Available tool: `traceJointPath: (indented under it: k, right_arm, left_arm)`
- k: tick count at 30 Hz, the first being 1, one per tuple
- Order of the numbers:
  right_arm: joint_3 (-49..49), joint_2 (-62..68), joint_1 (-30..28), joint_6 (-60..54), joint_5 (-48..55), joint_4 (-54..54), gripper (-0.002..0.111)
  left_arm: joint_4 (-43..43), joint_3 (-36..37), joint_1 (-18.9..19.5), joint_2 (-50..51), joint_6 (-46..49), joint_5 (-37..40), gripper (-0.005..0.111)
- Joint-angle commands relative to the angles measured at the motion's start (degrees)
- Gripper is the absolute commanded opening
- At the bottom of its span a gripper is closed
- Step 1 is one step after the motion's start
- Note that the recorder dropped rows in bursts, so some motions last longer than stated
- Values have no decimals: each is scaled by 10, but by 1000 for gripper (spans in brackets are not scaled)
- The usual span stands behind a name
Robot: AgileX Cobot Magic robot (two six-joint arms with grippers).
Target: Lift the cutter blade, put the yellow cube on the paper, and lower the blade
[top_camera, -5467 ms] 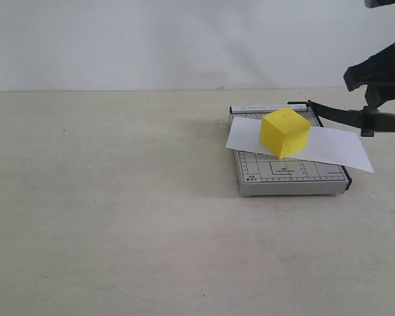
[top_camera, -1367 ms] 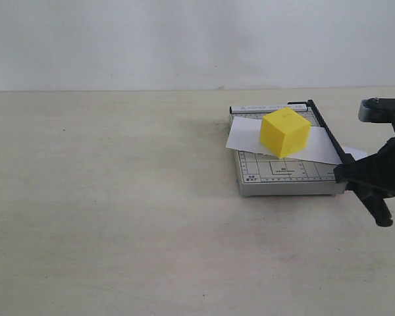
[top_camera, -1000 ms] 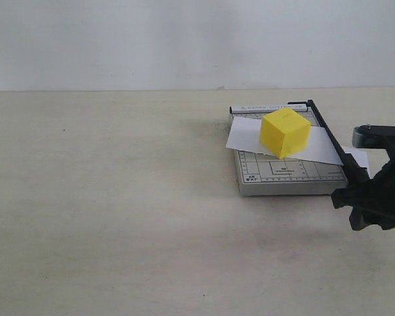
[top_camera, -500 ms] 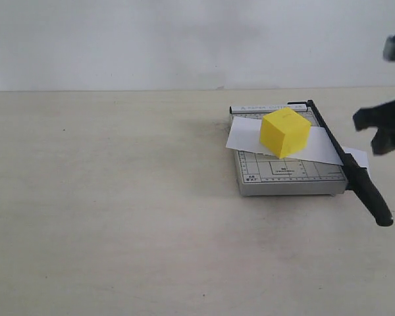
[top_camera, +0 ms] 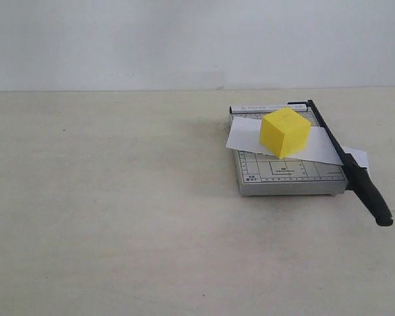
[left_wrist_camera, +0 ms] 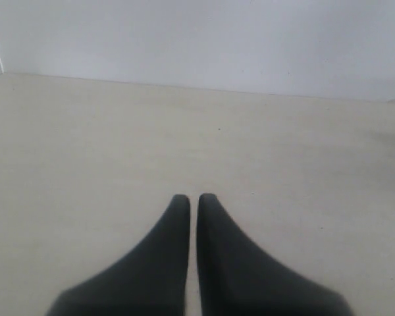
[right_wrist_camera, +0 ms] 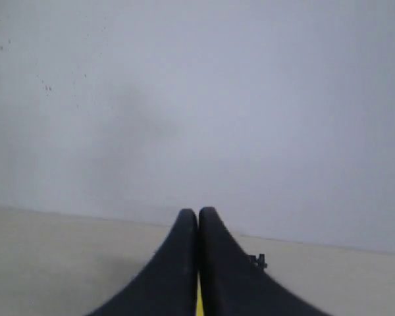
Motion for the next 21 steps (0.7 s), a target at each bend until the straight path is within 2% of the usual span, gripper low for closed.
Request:
traceJointPath:
  k: [1,9,13,15,21]
  right_arm:
    - [76,-43,2,-62,37,2,0]
    - [91,-48,2,-61,243,2,0]
    - [113,-62,1,-91,240,-13,0]
    - [127,-86,-22,-90,234,-11,0]
    - [142,-181,-145,-70,234,-12,0]
  left_arm:
    - [0,2,-3,-2,2,-9,4]
    - [0,2,-3,-2,2,-9,4]
    - [0,2,-3,-2,2,-9,4]
    - [0,2,-3,-2,2,-9,4]
    - [0,2,-3,-2,2,-10,4]
